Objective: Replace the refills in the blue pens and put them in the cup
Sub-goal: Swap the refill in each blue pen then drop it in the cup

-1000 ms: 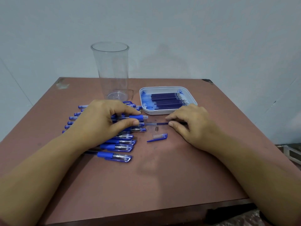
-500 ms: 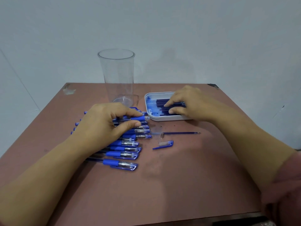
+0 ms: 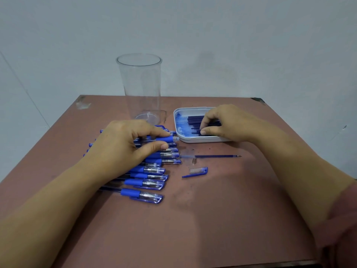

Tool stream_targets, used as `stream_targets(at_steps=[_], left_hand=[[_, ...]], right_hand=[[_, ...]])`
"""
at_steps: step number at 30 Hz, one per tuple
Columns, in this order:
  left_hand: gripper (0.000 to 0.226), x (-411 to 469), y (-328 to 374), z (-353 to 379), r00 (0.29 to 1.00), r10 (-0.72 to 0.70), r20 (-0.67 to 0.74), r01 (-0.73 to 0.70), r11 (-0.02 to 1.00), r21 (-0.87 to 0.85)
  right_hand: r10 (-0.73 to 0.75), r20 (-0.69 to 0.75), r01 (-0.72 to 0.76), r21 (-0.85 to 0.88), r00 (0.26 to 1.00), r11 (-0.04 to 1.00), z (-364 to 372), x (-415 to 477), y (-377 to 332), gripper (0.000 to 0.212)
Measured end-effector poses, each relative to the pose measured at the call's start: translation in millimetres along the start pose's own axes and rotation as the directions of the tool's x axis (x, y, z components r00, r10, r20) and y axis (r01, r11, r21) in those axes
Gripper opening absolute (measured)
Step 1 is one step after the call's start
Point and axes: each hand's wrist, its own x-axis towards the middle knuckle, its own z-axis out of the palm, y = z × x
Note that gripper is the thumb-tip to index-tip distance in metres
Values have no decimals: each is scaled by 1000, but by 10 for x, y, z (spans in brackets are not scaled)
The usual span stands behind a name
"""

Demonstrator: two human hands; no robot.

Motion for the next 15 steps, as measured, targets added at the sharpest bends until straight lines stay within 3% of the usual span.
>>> stream_targets(at_steps=[4, 9, 15], left_hand=[[24, -1, 0, 0, 1000, 5, -4, -5, 1000, 9], [24, -4, -5, 0, 1000, 14, -16, -14, 1000, 19], [22, -17, -5, -6, 1000, 18, -24, -17, 1000, 6]], right_hand=[[-56, -146, 63, 43, 988, 997, -70, -117, -150, 3], [-171, -305, 173, -20, 937, 985, -164, -458, -355, 4], [-264, -357, 281, -5, 896, 960, 7, -646, -271, 9]])
